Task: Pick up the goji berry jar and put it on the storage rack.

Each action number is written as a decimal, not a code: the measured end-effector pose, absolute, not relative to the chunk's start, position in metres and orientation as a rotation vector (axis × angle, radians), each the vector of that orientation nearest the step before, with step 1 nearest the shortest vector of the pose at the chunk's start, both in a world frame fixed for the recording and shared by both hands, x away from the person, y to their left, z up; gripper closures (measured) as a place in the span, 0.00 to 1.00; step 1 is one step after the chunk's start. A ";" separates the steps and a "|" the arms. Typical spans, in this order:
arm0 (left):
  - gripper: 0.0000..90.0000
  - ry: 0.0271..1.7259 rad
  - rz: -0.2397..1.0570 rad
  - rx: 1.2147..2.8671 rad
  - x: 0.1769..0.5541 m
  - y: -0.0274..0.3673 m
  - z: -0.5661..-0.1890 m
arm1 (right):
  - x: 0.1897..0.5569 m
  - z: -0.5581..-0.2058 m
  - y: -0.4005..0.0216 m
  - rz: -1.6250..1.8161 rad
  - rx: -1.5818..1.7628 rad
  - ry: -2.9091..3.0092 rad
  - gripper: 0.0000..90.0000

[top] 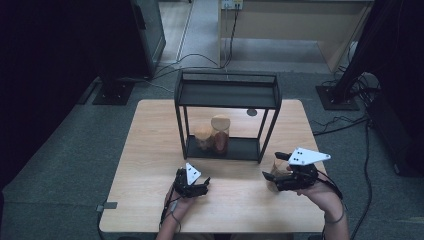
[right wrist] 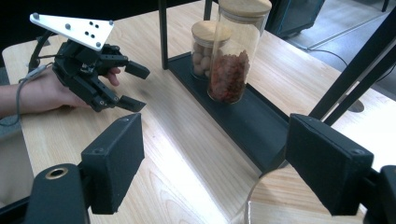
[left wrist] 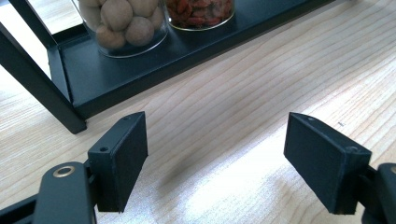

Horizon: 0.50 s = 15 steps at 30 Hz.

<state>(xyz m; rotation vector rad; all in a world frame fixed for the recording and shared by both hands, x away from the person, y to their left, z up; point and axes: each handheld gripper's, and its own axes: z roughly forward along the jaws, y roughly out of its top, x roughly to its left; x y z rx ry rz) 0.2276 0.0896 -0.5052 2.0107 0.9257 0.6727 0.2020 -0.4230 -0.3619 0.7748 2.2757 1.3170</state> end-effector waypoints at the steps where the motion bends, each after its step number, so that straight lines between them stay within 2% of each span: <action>1: 0.24 0.926 0.673 2.011 0.228 0.090 -0.505 | 0.202 -0.362 -0.424 1.316 0.776 2.277 0.22; 15: 0.24 0.923 0.676 2.016 0.227 0.089 -0.505 | 0.200 -0.361 -0.433 1.308 0.797 2.269 0.22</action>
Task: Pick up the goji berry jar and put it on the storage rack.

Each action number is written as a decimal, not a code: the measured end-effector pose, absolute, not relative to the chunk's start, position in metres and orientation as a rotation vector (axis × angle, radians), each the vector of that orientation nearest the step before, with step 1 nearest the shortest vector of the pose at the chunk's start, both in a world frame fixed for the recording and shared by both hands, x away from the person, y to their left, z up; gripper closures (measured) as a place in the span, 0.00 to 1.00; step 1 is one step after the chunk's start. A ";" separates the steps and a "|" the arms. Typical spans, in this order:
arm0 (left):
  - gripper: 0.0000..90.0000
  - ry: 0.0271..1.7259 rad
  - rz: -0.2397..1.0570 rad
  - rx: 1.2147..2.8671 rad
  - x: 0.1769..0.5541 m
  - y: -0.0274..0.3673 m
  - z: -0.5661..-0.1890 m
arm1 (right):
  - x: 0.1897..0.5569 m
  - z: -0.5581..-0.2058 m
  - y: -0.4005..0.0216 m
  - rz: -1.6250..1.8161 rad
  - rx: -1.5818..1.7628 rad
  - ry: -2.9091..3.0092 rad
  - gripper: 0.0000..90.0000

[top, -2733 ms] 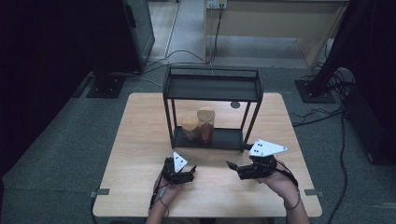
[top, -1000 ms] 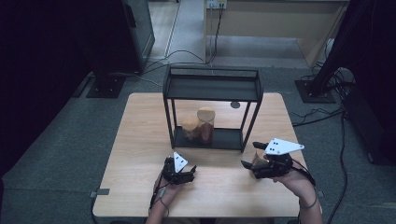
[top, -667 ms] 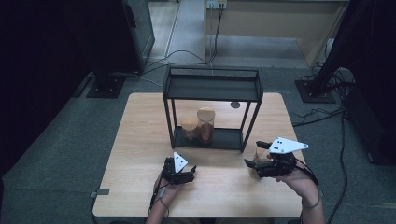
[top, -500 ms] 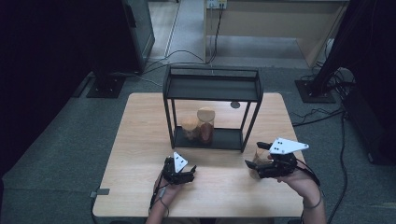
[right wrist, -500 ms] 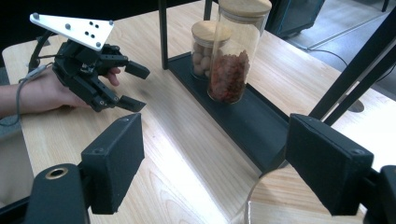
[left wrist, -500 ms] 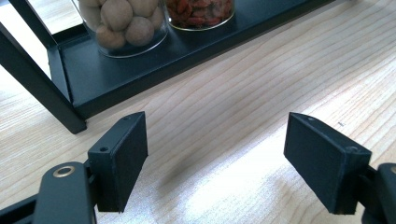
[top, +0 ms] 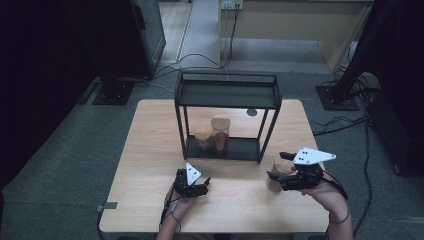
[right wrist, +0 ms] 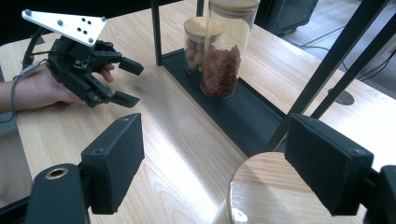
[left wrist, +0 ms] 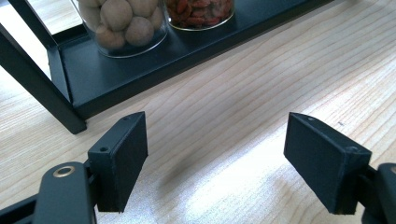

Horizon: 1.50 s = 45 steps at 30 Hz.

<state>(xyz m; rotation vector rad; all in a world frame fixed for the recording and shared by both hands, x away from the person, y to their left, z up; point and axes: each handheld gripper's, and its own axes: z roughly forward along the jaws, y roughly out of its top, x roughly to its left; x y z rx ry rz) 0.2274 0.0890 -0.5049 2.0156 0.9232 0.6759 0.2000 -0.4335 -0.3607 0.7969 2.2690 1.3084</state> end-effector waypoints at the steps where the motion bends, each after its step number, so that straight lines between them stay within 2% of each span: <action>1: 0.24 0.923 0.676 2.016 0.227 0.089 -0.505 | 0.200 -0.361 -0.434 1.310 0.796 2.271 0.22; 45: 0.24 0.921 0.682 2.019 0.227 0.088 -0.505 | 0.198 -0.360 -0.453 1.229 0.879 2.265 0.22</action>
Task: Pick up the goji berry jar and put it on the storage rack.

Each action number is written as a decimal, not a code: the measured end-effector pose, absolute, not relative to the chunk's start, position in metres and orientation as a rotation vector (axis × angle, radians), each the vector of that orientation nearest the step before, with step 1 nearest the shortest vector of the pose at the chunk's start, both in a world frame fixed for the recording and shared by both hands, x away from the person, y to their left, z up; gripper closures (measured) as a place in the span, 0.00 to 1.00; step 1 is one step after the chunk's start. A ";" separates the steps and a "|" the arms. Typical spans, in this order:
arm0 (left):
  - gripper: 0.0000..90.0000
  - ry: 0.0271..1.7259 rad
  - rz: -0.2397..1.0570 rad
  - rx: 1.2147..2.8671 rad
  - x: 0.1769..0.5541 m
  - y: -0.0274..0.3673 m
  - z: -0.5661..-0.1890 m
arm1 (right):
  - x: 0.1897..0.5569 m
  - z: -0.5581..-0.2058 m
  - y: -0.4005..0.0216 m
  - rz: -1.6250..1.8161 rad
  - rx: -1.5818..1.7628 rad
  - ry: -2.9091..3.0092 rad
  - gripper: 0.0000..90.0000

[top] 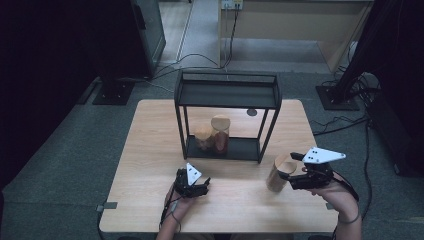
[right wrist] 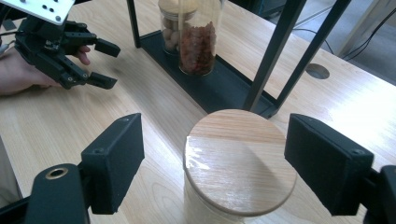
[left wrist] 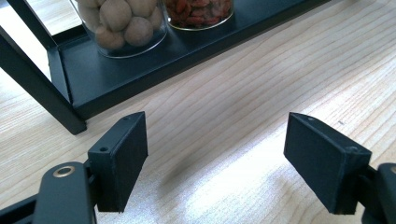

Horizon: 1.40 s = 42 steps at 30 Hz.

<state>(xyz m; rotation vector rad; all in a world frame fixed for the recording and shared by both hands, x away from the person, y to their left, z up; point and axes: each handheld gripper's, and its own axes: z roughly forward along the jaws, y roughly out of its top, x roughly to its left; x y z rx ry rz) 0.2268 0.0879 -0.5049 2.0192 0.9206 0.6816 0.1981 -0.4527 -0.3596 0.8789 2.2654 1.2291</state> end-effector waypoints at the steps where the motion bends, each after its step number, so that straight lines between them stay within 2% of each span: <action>1: 0.24 0.921 0.681 2.019 0.227 0.088 -0.505 | 0.198 -0.360 -0.453 1.229 0.879 2.264 0.22; 42: 0.24 0.921 0.683 2.016 0.227 0.088 -0.505 | 0.203 -0.359 -0.454 1.153 0.933 2.300 0.22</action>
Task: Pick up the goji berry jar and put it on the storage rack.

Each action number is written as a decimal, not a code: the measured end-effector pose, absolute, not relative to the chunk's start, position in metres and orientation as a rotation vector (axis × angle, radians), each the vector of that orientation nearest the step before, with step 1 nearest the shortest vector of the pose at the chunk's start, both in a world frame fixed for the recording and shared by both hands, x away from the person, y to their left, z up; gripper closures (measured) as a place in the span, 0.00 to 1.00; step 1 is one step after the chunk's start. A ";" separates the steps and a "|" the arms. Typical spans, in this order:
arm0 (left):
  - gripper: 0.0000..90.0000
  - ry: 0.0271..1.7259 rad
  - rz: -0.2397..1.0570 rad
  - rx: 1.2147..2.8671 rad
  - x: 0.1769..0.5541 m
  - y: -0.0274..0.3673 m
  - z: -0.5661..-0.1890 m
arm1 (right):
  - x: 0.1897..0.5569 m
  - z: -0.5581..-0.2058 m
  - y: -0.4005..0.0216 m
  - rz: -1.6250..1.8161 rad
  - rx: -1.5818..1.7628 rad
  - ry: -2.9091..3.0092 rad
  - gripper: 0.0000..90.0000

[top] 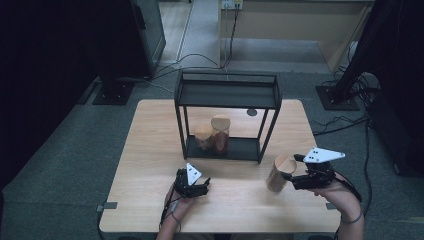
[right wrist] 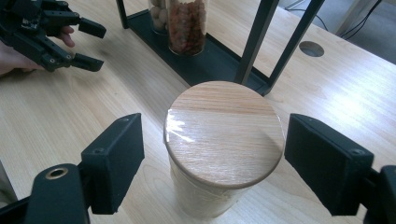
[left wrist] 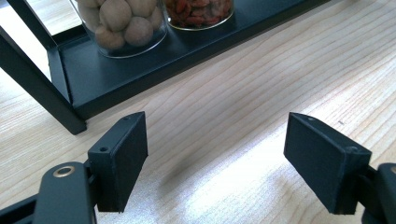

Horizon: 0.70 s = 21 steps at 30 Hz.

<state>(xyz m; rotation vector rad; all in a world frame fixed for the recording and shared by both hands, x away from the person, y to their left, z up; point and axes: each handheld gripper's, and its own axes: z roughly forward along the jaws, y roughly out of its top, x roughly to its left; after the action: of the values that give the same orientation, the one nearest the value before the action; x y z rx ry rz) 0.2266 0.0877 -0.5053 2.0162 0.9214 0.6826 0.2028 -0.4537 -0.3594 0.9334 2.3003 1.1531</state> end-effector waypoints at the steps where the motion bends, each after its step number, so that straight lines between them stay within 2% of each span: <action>1: 0.24 0.922 0.682 2.016 0.227 0.088 -0.505 | 0.203 -0.360 -0.453 1.151 0.934 2.303 0.22; 21: 0.24 0.920 0.682 2.019 0.227 0.088 -0.505 | 0.211 -0.365 -0.448 1.107 0.966 2.316 0.21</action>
<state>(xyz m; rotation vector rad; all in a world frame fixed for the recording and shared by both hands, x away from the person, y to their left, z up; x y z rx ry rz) 0.2268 0.0880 -0.5049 2.0188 0.9202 0.6820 0.2113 -0.4482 -0.3645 0.9657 2.3156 1.1070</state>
